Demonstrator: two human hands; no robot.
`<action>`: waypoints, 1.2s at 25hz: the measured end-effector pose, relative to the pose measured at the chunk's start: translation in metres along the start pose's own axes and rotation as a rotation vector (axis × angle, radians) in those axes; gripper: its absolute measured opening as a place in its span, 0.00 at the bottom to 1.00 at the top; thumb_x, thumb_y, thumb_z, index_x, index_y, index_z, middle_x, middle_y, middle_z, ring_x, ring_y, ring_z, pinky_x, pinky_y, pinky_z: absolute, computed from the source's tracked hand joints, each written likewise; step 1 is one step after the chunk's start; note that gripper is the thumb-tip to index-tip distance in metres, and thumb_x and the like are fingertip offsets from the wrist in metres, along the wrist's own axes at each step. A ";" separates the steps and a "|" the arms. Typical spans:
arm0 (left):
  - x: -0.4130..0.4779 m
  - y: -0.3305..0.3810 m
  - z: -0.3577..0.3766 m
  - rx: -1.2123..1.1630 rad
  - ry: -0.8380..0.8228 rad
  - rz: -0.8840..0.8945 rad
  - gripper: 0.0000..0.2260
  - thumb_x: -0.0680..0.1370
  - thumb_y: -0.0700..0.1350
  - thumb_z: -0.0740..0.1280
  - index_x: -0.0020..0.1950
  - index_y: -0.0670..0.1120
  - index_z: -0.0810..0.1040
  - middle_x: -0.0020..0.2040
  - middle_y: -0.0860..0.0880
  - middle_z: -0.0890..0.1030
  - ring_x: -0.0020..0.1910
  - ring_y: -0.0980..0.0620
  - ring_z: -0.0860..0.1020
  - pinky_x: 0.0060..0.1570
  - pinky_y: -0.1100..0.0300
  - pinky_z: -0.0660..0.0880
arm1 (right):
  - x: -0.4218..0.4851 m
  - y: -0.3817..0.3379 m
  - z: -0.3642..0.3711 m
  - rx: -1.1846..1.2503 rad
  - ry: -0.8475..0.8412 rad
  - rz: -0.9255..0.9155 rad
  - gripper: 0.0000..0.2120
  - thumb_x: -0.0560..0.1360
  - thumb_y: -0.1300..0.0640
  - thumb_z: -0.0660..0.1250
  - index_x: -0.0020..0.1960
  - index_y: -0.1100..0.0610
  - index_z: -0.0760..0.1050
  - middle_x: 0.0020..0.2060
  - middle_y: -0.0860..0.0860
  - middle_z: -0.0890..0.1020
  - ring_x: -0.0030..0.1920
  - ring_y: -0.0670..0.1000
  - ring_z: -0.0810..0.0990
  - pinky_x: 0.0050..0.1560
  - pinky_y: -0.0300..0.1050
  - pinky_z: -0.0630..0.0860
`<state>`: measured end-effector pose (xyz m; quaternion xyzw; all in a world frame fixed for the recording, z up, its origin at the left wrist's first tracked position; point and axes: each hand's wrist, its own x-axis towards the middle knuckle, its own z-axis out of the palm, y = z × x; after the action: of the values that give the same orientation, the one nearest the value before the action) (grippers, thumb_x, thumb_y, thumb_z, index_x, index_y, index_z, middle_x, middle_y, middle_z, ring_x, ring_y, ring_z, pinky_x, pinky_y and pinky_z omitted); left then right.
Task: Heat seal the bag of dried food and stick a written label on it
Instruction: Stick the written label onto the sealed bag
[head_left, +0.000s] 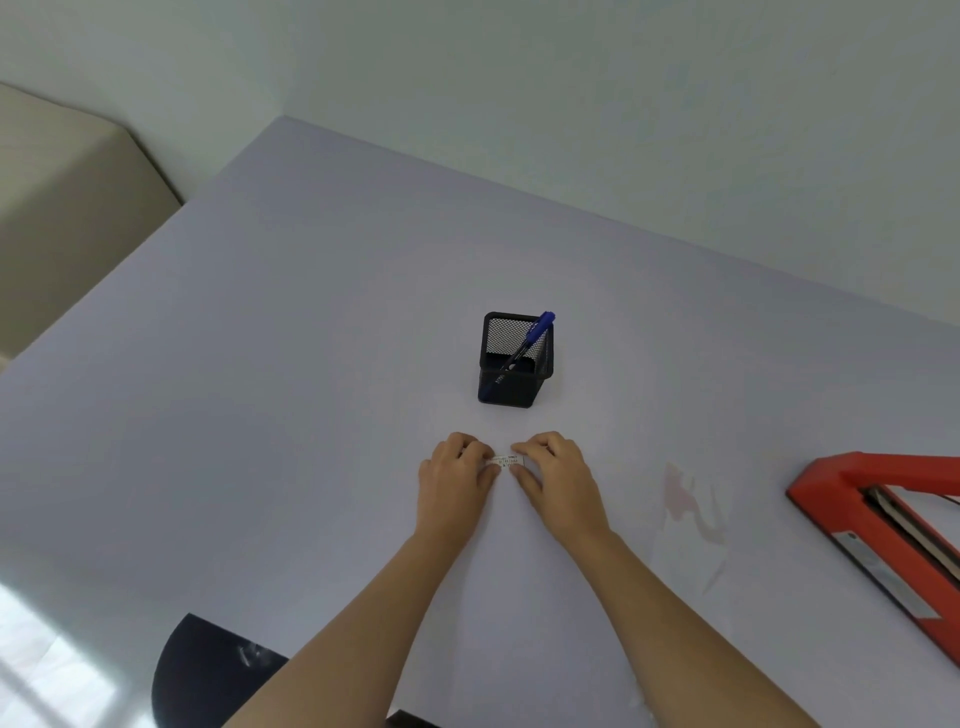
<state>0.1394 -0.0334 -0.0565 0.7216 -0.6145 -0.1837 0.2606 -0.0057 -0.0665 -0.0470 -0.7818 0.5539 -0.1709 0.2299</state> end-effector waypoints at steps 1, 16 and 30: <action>0.001 0.000 0.000 -0.009 -0.011 -0.019 0.05 0.75 0.42 0.68 0.49 0.43 0.80 0.49 0.46 0.78 0.47 0.47 0.76 0.43 0.56 0.67 | -0.001 0.001 -0.001 0.011 -0.002 0.002 0.11 0.75 0.56 0.66 0.57 0.57 0.77 0.52 0.53 0.77 0.52 0.53 0.74 0.51 0.44 0.74; -0.062 0.125 -0.171 -0.694 0.101 0.071 0.11 0.72 0.47 0.72 0.53 0.56 0.80 0.45 0.58 0.84 0.44 0.57 0.81 0.44 0.71 0.76 | -0.093 -0.129 -0.174 0.963 0.227 0.325 0.06 0.71 0.62 0.69 0.41 0.53 0.82 0.35 0.55 0.85 0.38 0.50 0.84 0.44 0.39 0.81; -0.117 0.180 -0.197 -0.559 0.412 0.536 0.10 0.73 0.43 0.69 0.53 0.46 0.80 0.47 0.54 0.84 0.44 0.61 0.81 0.46 0.70 0.76 | -0.157 -0.176 -0.236 0.981 0.352 0.184 0.07 0.63 0.53 0.69 0.40 0.49 0.83 0.33 0.57 0.84 0.34 0.49 0.84 0.41 0.37 0.80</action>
<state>0.0921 0.0912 0.2024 0.4598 -0.6419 -0.1211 0.6016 -0.0416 0.0912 0.2446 -0.4900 0.5055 -0.5175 0.4864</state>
